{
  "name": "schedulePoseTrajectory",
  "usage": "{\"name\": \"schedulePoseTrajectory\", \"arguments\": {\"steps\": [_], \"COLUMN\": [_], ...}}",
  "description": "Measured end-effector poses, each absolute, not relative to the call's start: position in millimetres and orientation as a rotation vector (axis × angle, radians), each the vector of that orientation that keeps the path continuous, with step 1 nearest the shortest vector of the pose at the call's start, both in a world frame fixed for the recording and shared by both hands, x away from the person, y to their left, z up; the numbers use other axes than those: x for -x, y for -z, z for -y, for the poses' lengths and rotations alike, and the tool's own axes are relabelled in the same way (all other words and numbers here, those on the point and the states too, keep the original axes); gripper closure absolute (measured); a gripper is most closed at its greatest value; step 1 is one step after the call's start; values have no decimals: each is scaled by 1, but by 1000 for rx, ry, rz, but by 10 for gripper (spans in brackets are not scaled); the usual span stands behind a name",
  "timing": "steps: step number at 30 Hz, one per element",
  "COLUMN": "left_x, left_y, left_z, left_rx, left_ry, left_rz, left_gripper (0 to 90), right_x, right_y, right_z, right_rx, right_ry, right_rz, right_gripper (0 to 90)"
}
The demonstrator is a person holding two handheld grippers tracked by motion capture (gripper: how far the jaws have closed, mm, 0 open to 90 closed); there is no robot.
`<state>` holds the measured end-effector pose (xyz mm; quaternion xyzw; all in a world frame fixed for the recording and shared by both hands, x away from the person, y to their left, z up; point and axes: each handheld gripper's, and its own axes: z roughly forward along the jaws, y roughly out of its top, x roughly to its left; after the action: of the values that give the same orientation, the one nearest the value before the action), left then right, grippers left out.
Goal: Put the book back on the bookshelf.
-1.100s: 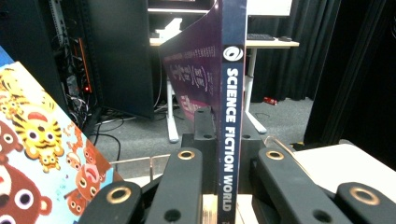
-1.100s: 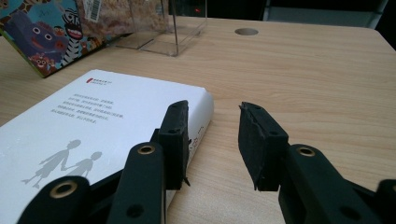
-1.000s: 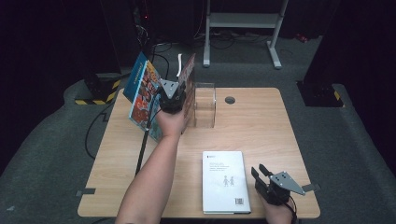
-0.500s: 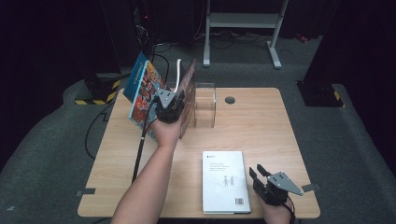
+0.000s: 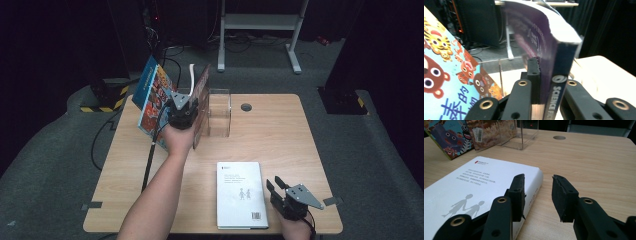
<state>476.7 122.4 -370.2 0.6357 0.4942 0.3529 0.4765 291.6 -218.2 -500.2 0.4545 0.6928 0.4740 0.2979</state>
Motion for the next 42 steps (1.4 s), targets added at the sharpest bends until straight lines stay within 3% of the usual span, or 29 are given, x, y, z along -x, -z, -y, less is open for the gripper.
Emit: {"name": "schedulePoseTrajectory", "arguments": {"steps": [17,42], "left_x": [-490,-494], "left_y": [365,377], "left_z": [-121,-124], "left_rx": [-1437,-1448], "left_ry": [-932,-867], "left_rz": [-1235,-1257], "left_gripper": [841,829], "right_x": [-292,-292], "right_y": [500,501], "right_z": [221,219], "right_rx": [-1221,-1217], "right_ry": [-1257,-1248], "right_rz": [-1825,-1835], "right_gripper": [628,628]}}
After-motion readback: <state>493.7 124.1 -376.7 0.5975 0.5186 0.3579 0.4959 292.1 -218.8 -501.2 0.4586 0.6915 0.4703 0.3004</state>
